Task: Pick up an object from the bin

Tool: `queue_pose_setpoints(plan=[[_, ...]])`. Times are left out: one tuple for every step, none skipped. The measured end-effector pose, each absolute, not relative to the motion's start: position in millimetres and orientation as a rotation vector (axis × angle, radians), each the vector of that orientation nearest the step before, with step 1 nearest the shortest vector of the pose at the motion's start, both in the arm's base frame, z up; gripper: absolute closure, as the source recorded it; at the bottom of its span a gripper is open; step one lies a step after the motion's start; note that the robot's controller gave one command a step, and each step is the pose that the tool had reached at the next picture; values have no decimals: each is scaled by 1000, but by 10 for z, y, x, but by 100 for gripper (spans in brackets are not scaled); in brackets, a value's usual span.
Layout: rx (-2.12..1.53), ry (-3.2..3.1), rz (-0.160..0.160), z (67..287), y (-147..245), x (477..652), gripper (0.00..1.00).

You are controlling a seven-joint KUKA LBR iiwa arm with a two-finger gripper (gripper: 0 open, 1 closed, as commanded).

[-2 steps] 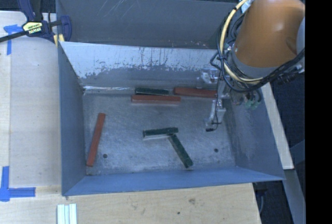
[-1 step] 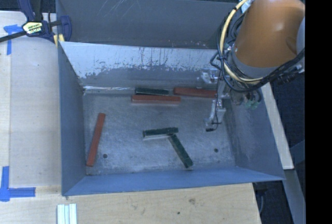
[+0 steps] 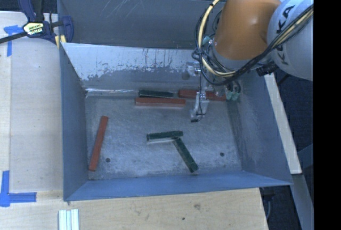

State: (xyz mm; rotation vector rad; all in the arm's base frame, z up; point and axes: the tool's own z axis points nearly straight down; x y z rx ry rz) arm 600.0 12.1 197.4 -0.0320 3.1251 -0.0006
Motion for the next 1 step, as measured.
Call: queue_pose_setpoints(plan=[[-240,3127,0,1355,462,5802,0]])
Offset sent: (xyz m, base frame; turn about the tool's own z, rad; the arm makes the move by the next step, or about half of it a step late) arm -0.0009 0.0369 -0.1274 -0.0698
